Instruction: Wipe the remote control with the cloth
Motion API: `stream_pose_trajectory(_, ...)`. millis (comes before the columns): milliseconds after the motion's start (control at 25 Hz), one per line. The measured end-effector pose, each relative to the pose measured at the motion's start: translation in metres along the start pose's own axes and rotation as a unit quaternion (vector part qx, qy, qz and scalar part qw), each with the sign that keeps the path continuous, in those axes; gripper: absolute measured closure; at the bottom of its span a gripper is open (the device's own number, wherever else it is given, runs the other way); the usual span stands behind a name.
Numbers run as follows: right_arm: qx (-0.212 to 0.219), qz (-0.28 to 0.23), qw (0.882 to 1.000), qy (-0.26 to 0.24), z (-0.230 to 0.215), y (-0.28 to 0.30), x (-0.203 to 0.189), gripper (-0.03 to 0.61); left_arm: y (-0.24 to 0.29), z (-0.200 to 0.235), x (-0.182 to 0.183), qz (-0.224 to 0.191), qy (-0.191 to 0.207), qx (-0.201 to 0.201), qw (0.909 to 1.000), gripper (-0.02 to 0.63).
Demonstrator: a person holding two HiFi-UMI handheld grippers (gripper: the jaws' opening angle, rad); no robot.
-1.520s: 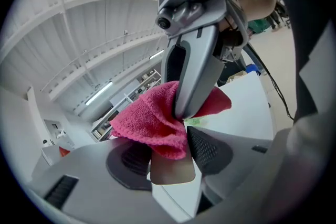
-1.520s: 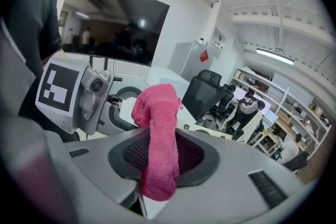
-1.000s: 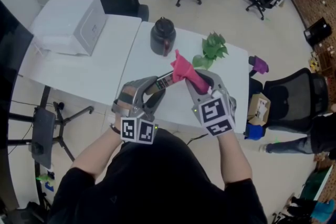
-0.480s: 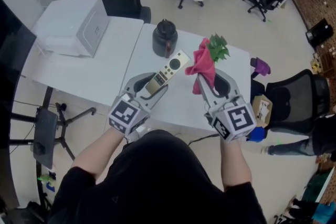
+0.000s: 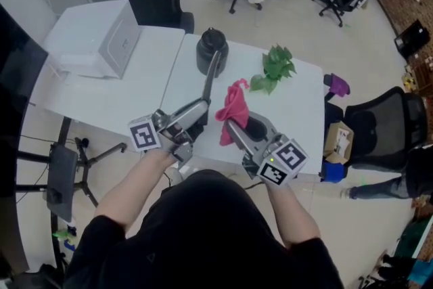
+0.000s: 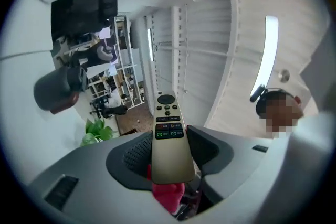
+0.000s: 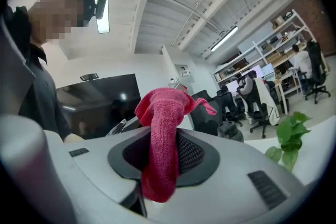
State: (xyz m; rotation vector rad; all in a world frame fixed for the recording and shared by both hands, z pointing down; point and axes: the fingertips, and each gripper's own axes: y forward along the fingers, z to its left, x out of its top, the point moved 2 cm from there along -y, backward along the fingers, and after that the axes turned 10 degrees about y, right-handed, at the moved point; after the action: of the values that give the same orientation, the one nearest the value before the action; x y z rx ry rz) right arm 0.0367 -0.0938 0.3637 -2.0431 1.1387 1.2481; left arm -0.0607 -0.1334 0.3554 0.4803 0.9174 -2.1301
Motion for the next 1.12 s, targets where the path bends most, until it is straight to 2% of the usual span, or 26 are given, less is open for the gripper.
stream_pose_trajectory(120,0.023,0.022,0.999,0.007,0.007,0.009,-0.014,0.462,0.0,-0.003,0.0,-0.014,-0.03,-0.023,0.9992,0.403)
stream_pose_trajectory(360,0.039,0.034,0.998,0.019,0.01,0.019,-0.02,0.462,0.002,-0.011,-0.01,0.02,-0.025,-0.038,0.9988,0.403)
stream_pose_trajectory(520,0.035,0.026,0.999,0.024,0.003,0.017,-0.013,0.462,0.002,-0.016,-0.025,0.061,-0.02,-0.05,0.9967,0.403)
stream_pose_trajectory(640,0.028,0.014,0.999,0.024,-0.004,0.014,-0.002,0.462,0.0,-0.019,-0.037,0.093,-0.029,-0.065,0.9931,0.403)
stream_pose_trajectory(840,0.013,-0.011,1.0,0.02,-0.017,0.007,0.02,0.462,-0.005,-0.025,-0.052,0.139,-0.018,-0.081,0.9868,0.405)
stream_pose_trajectory(1000,0.003,-0.021,1.0,0.016,-0.026,0.001,0.033,0.462,-0.009,-0.027,-0.061,0.16,-0.013,-0.091,0.9828,0.403)
stream_pose_trajectory(1120,0.0,-0.026,1.0,0.015,-0.028,-0.001,0.037,0.462,-0.01,-0.025,-0.062,0.162,-0.011,-0.089,0.9828,0.405)
